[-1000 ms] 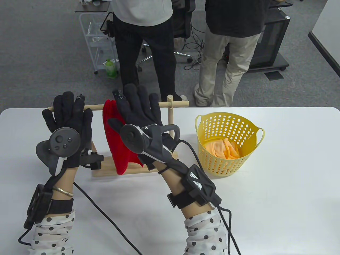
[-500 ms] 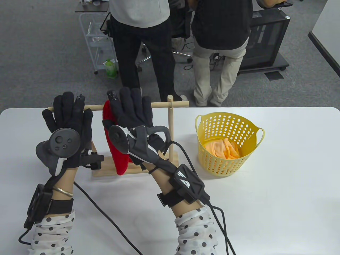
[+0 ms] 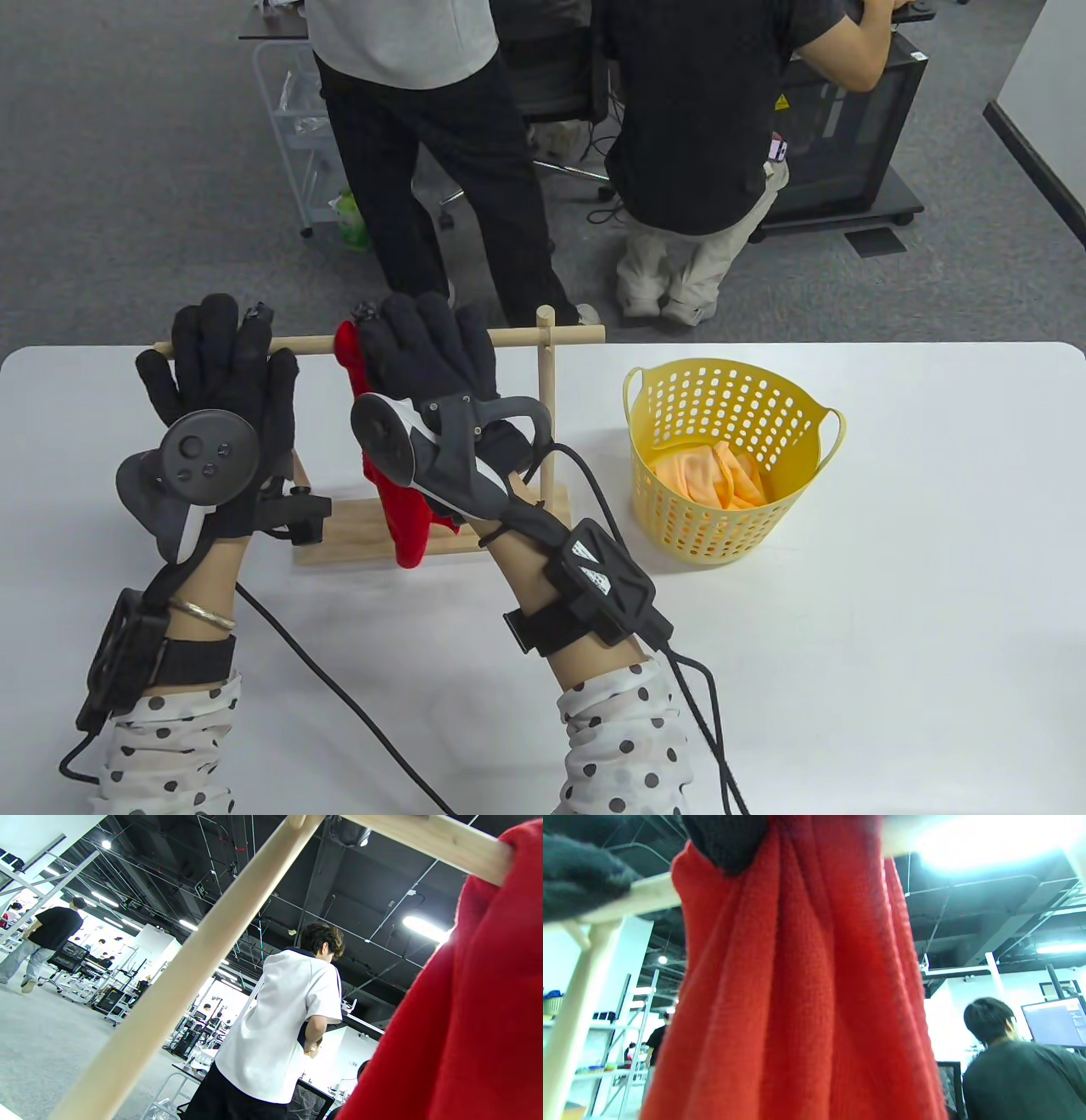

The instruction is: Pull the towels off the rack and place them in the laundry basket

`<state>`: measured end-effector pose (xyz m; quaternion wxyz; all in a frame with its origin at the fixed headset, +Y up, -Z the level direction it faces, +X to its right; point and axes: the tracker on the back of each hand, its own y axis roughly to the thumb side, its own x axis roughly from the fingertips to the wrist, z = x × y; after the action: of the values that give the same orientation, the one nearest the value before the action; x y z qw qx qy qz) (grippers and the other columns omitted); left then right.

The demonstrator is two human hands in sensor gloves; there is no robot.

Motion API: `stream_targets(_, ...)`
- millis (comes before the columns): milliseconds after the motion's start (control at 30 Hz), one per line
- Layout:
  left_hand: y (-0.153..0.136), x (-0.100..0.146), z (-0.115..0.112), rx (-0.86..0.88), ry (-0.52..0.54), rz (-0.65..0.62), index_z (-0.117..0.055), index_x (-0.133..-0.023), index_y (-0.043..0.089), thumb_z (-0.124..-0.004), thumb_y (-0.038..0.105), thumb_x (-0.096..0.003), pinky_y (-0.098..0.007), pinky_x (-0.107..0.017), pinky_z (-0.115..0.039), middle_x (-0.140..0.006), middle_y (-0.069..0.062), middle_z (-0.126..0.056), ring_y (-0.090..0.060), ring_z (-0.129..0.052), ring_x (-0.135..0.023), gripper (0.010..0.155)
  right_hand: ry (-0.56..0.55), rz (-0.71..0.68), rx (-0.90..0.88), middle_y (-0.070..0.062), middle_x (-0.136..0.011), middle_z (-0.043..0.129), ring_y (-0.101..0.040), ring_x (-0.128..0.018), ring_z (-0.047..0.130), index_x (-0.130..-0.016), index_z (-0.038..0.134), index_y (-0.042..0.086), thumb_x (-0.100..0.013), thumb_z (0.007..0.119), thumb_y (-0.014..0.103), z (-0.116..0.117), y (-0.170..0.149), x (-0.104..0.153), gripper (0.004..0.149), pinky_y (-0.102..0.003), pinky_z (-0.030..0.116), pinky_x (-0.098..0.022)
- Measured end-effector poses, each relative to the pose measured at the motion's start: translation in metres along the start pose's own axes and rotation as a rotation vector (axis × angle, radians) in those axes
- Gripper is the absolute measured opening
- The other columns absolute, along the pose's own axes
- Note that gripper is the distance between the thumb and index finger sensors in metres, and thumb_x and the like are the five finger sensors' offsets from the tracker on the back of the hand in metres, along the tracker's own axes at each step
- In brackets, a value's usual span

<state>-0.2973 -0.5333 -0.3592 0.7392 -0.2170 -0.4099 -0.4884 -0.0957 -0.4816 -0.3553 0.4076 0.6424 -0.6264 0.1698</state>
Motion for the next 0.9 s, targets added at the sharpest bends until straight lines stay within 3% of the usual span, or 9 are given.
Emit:
stream_targets(133, 0.0, 0.0, 0.0, 0.004, 0.003, 0.0, -0.049, -0.12, 0.037, -0.045, 0.058, -0.0646, -0.044, -0.091, 0.003, -0.133, 0.014, -0.028, -0.011, -0.014, -0.124, 0.06, -0.041, -0.026, 0.004, 0.008, -0.101, 0.083, -0.016, -0.092, 0.079, -0.099, 0.078, 0.038, -0.056, 0.077, 0.044, -0.013, -0.002, 0.002, 0.043, -0.04, 0.062, -0.077)
stream_targets(200, 0.0, 0.0, -0.001, 0.004, 0.003, 0.0, -0.049, -0.12, 0.037, -0.045, 0.058, -0.0647, -0.044, -0.091, 0.003, -0.133, 0.014, -0.028, -0.012, -0.013, -0.124, 0.06, -0.054, -0.033, 0.023, 0.008, -0.099, 0.086, -0.013, -0.081, 0.084, -0.099, 0.079, 0.039, -0.056, 0.077, 0.045, -0.02, -0.003, 0.002, 0.043, -0.036, 0.069, -0.065)
stream_targets(300, 0.0, 0.0, -0.001, 0.002, 0.005, 0.0, -0.049, -0.12, 0.036, -0.045, 0.058, -0.0647, -0.044, -0.091, 0.003, -0.133, 0.014, -0.027, -0.012, -0.013, -0.124, 0.06, -0.052, -0.042, 0.015, 0.006, -0.095, 0.088, -0.007, -0.058, 0.091, -0.099, 0.079, 0.038, -0.056, 0.077, 0.044, -0.029, -0.004, 0.003, 0.043, -0.026, 0.078, -0.039)
stream_targets(433, 0.0, 0.0, -0.001, -0.001, 0.007, -0.001, -0.049, -0.12, 0.036, -0.045, 0.058, -0.0647, -0.044, -0.091, 0.003, -0.133, 0.014, -0.028, -0.012, -0.013, -0.124, 0.06, 0.017, -0.048, -0.068, 0.002, -0.094, 0.087, -0.003, -0.045, 0.092, -0.098, 0.079, 0.038, -0.056, 0.078, 0.04, -0.035, -0.007, 0.003, 0.042, -0.022, 0.079, -0.03)
stream_targets(533, 0.0, 0.001, -0.001, -0.002, 0.008, -0.001, -0.049, -0.12, 0.037, -0.045, 0.058, -0.0647, -0.044, -0.091, 0.003, -0.133, 0.014, -0.028, -0.012, -0.013, -0.124, 0.06, 0.065, -0.049, -0.169, -0.001, -0.095, 0.086, -0.005, -0.052, 0.098, -0.097, 0.08, 0.037, -0.057, 0.078, 0.036, -0.038, -0.009, 0.002, 0.04, -0.024, 0.086, -0.038)
stream_targets(700, 0.0, 0.001, -0.001, -0.003, 0.009, -0.001, -0.048, -0.12, 0.037, -0.045, 0.058, -0.0647, -0.044, -0.091, 0.003, -0.133, 0.014, -0.027, -0.012, -0.013, -0.124, 0.06, 0.052, -0.016, -0.303, -0.004, -0.098, 0.083, -0.008, -0.061, 0.104, -0.096, 0.08, 0.033, -0.057, 0.077, 0.031, -0.049, -0.018, -0.001, 0.039, -0.022, 0.091, -0.047)
stream_targets(900, 0.0, 0.001, -0.001, -0.003, 0.01, 0.0, -0.048, -0.12, 0.037, -0.045, 0.058, -0.0647, -0.044, -0.091, 0.003, -0.133, 0.014, -0.027, -0.012, -0.013, -0.124, 0.06, 0.016, -0.017, -0.251, -0.006, -0.109, 0.068, -0.013, -0.085, 0.093, -0.101, 0.069, 0.029, -0.06, 0.069, 0.026, -0.064, -0.024, 0.0, 0.041, -0.027, 0.084, -0.066)
